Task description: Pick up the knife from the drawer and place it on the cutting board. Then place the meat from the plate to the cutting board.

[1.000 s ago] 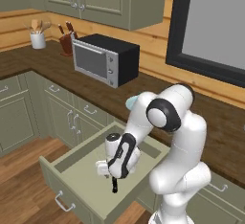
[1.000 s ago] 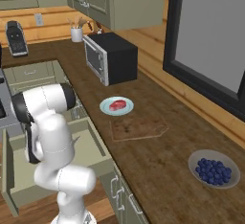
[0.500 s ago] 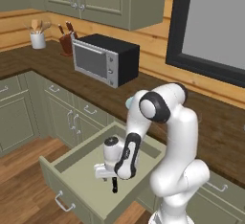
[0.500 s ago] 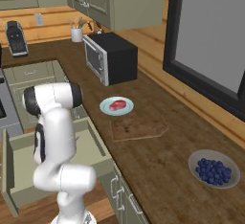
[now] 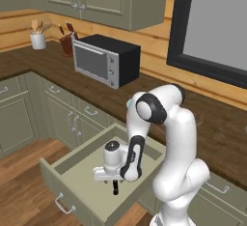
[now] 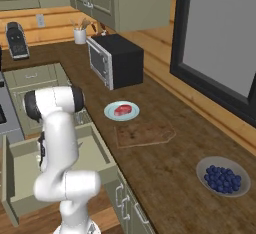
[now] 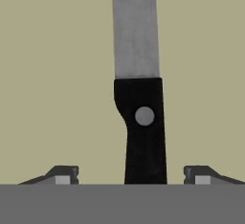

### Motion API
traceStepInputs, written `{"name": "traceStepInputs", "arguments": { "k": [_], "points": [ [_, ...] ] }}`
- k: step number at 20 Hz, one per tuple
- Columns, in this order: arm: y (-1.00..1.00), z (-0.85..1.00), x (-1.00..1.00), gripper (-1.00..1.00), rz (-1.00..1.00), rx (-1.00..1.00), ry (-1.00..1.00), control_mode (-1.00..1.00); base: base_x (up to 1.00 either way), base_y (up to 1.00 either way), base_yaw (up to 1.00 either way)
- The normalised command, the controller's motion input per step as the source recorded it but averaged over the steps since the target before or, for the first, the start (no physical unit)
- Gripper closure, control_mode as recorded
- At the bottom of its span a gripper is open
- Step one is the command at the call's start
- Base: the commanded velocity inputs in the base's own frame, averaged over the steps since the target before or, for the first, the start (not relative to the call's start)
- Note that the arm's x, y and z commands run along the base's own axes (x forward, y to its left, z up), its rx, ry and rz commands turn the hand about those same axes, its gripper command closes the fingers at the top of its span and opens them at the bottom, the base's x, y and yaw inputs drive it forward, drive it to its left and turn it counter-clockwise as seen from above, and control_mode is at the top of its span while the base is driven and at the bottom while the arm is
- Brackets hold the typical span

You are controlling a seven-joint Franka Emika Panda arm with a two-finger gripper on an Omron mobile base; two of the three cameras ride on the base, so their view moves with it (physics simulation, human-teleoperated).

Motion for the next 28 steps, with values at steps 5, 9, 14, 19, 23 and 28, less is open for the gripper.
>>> {"name": "traceStepInputs", "arguments": {
  "k": [5, 9, 14, 19, 23, 28],
  "points": [
    [0.00, 0.09, 0.00, 1.00, 0.00, 0.00, -0.01, -1.00, 0.00, 0.00, 0.00],
    [0.12, 0.60, 0.00, 1.00, 0.00, -0.02, 0.00, -1.00, 0.00, 0.00, 0.00],
    [0.28, 0.99, 0.01, 1.00, 0.00, -0.04, 0.00, -1.00, 0.00, 0.00, 0.00],
    [0.46, 1.00, 0.05, 1.00, -0.02, -0.02, 0.00, -1.00, 0.00, 0.00, 0.00],
    [0.49, 1.00, 0.15, 1.00, -0.07, -0.05, 0.05, -1.00, 0.00, 0.00, 0.00],
    [0.15, 1.00, 0.00, 1.00, -0.11, -0.16, 0.27, -1.00, 0.00, 0.00, 0.00]
  ]
}}
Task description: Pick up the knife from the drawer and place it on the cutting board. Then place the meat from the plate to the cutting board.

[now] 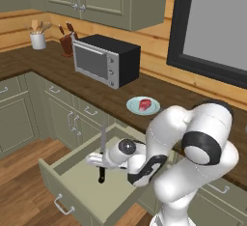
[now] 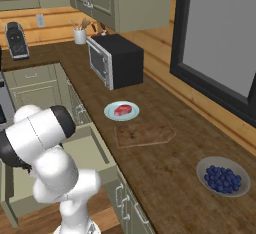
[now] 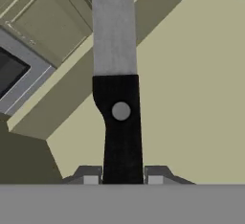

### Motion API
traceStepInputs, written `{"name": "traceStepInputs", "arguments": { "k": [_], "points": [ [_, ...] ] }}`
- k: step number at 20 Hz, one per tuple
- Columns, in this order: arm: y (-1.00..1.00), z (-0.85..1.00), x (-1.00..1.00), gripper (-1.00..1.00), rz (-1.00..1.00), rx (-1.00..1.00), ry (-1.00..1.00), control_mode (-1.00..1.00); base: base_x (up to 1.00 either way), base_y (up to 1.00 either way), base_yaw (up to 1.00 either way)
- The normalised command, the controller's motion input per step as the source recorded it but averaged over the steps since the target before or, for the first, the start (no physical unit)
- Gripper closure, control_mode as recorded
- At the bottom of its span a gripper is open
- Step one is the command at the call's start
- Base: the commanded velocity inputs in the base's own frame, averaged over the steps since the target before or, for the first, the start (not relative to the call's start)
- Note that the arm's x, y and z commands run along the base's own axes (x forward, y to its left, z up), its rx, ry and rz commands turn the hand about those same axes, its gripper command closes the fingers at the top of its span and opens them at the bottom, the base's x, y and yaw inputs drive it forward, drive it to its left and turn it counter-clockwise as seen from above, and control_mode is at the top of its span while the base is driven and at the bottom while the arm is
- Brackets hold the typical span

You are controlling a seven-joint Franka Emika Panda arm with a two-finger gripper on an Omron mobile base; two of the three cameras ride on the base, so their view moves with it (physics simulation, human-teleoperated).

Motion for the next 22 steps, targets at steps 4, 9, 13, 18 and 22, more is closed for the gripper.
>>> {"name": "traceStepInputs", "arguments": {
  "k": [4, 9, 13, 18, 22],
  "points": [
    [0.47, 1.00, 0.02, 1.00, -0.14, -0.28, 0.34, -1.00, 0.00, 0.00, 0.00],
    [0.03, 1.00, 0.05, 1.00, -0.11, -0.30, 0.37, -1.00, 0.00, 0.00, 0.00],
    [0.00, 1.00, 0.16, 1.00, -0.19, -0.27, 0.38, -1.00, 0.00, 0.00, 0.00],
    [-0.27, 1.00, 0.05, 1.00, -0.14, -0.25, 0.31, -1.00, 0.00, 0.00, 0.00],
    [-0.70, 1.00, -0.09, 1.00, -0.25, -0.12, 0.13, -1.00, 0.00, 0.00, 0.00]
  ]
}}
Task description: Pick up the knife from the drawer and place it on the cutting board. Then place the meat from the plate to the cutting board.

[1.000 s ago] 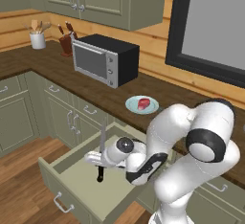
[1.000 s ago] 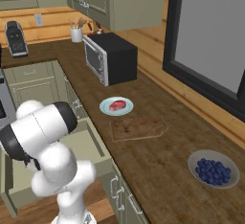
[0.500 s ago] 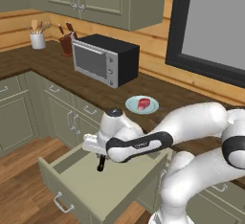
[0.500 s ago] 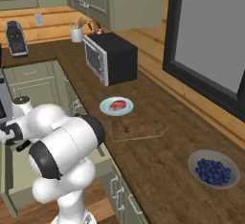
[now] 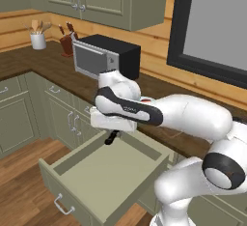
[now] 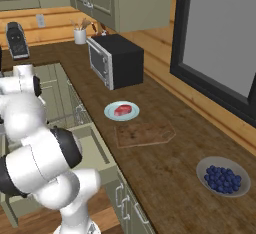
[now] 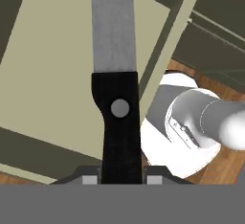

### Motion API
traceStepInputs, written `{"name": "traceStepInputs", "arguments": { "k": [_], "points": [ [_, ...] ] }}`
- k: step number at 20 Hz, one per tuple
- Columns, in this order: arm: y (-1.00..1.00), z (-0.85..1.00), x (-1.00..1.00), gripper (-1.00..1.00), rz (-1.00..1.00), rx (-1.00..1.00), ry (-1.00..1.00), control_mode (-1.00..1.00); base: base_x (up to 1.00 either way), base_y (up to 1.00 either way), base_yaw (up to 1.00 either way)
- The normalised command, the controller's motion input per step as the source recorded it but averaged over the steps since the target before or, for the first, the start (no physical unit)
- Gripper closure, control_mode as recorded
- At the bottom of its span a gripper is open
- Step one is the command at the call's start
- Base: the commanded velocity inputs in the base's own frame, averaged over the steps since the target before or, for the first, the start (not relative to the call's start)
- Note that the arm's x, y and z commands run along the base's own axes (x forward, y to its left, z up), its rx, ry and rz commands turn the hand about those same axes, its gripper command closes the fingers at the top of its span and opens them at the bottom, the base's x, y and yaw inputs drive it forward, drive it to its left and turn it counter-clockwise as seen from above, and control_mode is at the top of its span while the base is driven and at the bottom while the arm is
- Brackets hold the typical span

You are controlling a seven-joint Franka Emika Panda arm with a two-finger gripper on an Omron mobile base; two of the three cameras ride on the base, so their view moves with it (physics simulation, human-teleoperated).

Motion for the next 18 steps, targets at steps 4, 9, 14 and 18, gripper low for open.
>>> {"name": "traceStepInputs", "arguments": {
  "k": [4, 9, 14, 18],
  "points": [
    [-0.74, 0.88, -0.04, 1.00, -0.36, -0.13, -0.06, -1.00, 0.00, 0.00, 0.00],
    [-0.98, 0.11, -0.12, 1.00, -0.29, -0.01, -0.34, -1.00, 0.00, 0.00, 0.00],
    [-1.00, 0.03, -0.57, 1.00, -0.05, 0.06, -0.48, -1.00, 0.00, 0.00, 0.00],
    [-1.00, 0.59, 0.06, 1.00, -0.02, 0.12, 0.00, -1.00, 0.00, 0.00, 0.00]
  ]
}}
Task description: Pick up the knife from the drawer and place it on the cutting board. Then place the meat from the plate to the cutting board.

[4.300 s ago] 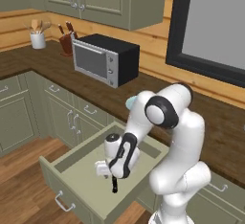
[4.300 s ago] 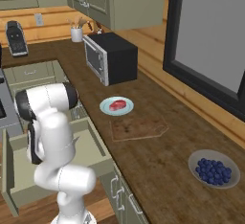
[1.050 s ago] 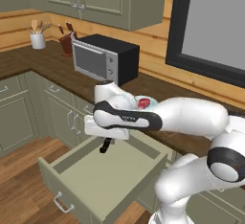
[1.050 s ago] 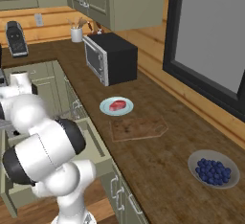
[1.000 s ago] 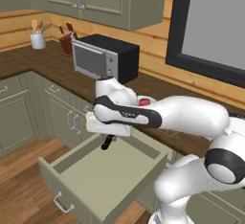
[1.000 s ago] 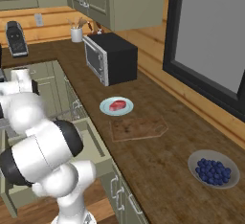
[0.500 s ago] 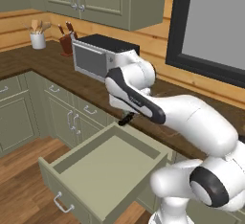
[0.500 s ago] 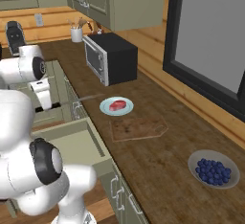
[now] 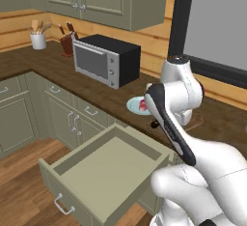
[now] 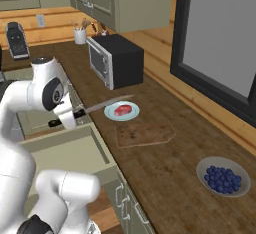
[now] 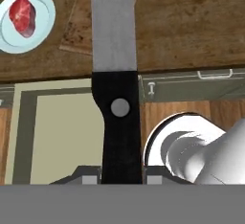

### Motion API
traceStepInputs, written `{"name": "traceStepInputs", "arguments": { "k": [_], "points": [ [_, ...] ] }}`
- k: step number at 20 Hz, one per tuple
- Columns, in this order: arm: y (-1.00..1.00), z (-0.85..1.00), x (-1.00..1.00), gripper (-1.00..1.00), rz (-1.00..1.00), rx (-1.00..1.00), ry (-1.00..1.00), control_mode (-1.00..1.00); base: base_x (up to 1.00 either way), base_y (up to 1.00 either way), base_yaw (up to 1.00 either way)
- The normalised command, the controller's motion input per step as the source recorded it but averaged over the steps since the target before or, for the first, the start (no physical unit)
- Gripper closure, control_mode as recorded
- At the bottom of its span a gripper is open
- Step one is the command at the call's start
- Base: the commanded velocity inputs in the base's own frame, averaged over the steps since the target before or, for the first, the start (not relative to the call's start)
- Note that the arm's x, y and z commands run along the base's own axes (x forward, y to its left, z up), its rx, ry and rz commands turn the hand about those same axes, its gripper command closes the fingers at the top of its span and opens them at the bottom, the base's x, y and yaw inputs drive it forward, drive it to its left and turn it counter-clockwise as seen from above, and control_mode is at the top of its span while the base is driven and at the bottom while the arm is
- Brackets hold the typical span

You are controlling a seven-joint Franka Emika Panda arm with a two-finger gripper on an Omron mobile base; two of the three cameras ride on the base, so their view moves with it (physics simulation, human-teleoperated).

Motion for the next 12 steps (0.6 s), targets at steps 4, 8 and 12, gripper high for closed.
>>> {"name": "traceStepInputs", "arguments": {
  "k": [4, 8, 12],
  "points": [
    [-0.98, 0.34, 0.41, 1.00, -0.01, 0.18, 0.27, -1.00, 0.00, 0.00, 0.00],
    [-0.80, -0.04, 0.59, 1.00, 0.00, 0.07, 0.18, -1.00, 0.00, 0.00, 0.00],
    [-0.62, -0.28, 0.71, 1.00, 0.00, 0.00, 0.06, -1.00, 0.00, 0.00, 0.00]
  ]
}}
